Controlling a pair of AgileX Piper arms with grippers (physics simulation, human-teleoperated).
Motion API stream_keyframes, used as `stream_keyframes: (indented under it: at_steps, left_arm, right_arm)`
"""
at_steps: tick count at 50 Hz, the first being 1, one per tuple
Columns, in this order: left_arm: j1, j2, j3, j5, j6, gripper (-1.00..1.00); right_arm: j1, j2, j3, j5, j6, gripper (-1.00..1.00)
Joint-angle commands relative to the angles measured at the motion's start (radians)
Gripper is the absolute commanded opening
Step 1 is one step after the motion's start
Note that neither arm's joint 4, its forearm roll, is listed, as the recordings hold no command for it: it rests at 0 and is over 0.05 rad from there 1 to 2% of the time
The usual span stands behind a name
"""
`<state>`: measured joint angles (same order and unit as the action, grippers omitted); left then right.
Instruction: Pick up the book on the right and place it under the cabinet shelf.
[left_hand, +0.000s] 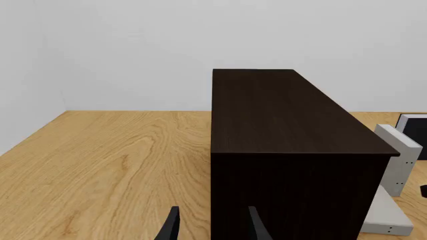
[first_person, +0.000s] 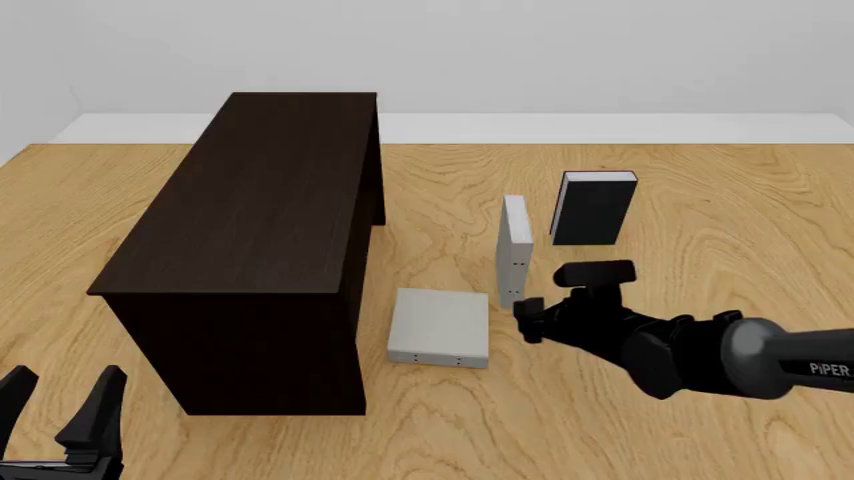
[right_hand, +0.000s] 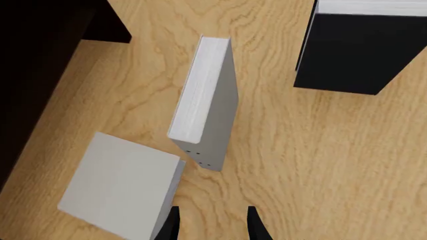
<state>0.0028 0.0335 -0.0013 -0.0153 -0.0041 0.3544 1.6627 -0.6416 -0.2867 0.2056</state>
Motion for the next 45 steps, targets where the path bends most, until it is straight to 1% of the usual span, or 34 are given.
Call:
stream_keyframes:
  at_steps: [1, 13, 45]
  left_arm:
    - [0.0, -0.001, 0.0, 0.001, 0.0, 1.0]
    - [0.0, 0.0, 0.0, -0.001, 0.001, 1.0]
    - [0.0, -0.002, 0.0, 0.001, 0.002, 1.0]
  right_arm:
    - [0.01, 0.051, -0.021, -0.031, 0.047, 1.0]
    - [0.019, 0.105, -0.032, -0.056, 0.06, 1.0]
    - [0.042, 0.185, -0.063, -0.077, 0.08, 1.0]
